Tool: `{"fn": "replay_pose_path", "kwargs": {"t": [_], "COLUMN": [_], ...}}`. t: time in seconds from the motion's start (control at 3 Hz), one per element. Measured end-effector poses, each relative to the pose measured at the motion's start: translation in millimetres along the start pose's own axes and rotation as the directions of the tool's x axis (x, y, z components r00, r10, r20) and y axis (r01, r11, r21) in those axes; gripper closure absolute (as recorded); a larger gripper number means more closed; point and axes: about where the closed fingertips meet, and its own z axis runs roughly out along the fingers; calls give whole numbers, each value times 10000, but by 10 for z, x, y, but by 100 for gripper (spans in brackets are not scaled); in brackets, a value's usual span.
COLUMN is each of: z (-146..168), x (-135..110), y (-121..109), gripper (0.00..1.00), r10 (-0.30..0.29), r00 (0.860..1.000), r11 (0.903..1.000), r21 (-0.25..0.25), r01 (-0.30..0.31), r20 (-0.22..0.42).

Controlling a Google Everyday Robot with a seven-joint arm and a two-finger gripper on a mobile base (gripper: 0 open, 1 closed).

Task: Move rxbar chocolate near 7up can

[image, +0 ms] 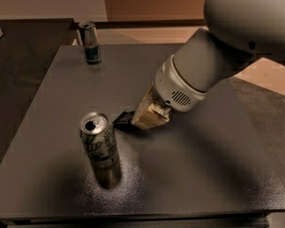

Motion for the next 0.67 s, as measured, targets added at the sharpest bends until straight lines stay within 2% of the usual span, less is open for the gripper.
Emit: {"fn": "replay_pose_path", "kwargs": {"t": [0.67], "z": [19], "x": [94], "y": [39], "gripper": [35], "r10": [278], "r00": [9996], "r11": [9996], "r21": [-103], "r01": [-278], "r20": [54]}}
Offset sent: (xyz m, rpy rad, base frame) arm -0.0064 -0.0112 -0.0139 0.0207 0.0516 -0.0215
